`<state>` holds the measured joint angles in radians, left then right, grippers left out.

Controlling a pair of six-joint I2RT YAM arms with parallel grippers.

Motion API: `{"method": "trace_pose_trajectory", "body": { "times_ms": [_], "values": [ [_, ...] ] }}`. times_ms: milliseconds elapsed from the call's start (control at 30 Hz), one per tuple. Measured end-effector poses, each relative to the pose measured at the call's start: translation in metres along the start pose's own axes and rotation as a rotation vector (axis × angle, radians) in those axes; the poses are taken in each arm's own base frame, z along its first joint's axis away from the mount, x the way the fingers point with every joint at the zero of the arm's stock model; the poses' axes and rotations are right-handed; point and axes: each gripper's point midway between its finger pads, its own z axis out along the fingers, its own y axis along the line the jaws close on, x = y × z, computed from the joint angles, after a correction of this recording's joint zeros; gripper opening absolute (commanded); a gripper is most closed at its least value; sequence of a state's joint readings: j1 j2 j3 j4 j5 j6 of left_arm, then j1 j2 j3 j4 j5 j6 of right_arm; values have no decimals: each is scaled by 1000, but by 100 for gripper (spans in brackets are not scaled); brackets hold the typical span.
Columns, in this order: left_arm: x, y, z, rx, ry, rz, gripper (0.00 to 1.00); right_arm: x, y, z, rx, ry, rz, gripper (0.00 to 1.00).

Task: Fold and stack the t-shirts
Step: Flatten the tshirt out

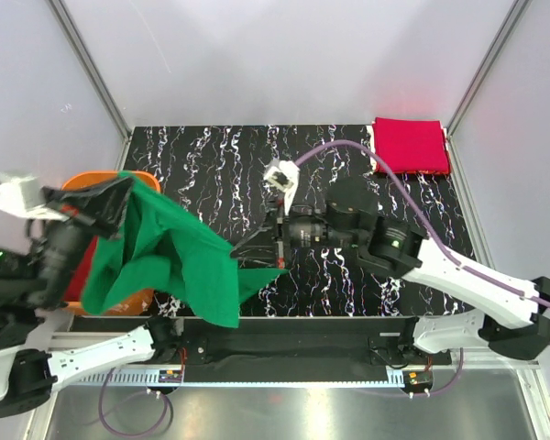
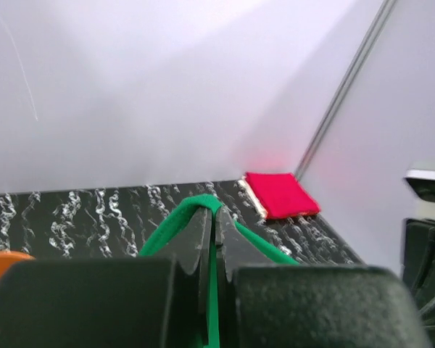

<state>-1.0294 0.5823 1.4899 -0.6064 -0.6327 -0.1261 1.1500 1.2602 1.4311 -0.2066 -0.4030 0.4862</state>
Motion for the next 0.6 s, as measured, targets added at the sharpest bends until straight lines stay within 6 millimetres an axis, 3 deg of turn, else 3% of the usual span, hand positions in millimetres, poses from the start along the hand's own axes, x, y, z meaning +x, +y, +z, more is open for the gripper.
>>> {"method": "trace_pose_trajectory", "body": {
  "times_ms": [100,200,300,367,433,467,533,567,600],
  "values": [
    [11,-21,34,-1,28,85,0,-2,-13,-19,111,-34,-18,0],
    [49,-52,86,-2,79,199,0,5,-38,-49,275,-59,-4,0],
    [119,-74,142,7,186,330,0,27,-97,-90,528,-66,97,0],
    [182,-83,182,11,291,399,0,44,-150,-121,731,-75,189,0],
    [248,-89,212,31,414,456,1,76,-203,-158,950,-59,308,0],
    [281,-92,225,43,478,479,22,92,-221,-173,1033,-45,364,0],
    [350,-98,244,68,604,514,37,125,-249,-203,1184,-14,470,0],
    [383,-99,252,69,662,528,56,140,-257,-216,1244,5,520,0],
    [411,-97,253,63,718,545,64,153,-261,-227,1292,21,561,0]
  ]
}}
